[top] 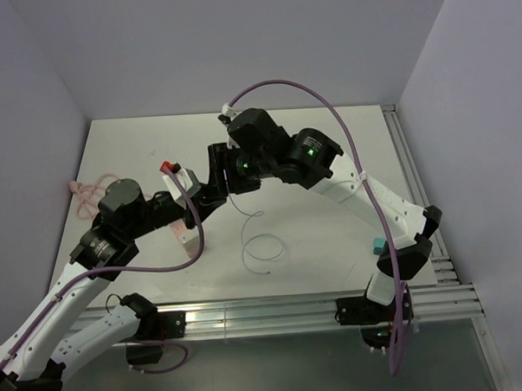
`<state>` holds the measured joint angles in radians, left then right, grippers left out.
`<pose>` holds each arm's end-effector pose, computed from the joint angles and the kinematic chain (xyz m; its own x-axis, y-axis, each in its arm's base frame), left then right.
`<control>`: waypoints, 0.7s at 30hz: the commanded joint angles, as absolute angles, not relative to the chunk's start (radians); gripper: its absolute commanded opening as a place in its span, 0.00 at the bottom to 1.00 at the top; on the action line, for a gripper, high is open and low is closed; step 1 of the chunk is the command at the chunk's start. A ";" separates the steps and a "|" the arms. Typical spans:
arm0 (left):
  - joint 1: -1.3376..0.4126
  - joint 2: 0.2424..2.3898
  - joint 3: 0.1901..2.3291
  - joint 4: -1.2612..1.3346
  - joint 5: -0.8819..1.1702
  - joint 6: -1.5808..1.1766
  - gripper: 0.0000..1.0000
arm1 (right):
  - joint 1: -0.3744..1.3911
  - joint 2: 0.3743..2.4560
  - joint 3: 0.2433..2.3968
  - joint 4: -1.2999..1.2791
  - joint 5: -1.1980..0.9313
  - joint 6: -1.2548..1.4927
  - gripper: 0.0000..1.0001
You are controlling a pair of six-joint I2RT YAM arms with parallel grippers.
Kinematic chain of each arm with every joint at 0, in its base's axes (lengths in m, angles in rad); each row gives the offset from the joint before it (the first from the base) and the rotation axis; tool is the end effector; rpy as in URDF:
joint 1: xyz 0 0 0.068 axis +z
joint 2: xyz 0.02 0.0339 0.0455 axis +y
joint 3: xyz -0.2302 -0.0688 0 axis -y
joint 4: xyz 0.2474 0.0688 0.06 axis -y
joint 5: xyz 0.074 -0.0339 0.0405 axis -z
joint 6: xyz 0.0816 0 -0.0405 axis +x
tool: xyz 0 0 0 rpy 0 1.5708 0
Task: Insert the plug
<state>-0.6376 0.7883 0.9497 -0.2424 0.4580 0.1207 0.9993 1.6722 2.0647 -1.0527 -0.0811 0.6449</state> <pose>0.1705 -0.1712 0.3638 0.0424 0.1030 -0.9938 0.8894 0.4492 0.0845 0.1955 0.3162 0.3973 -0.7898 -0.1205 -0.6014 -0.4982 0.6979 0.5145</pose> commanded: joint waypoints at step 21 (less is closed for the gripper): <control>-0.653 0.502 0.949 -0.446 -0.501 -0.355 0.99 | 1.022 1.858 2.217 -1.037 0.081 0.536 0.00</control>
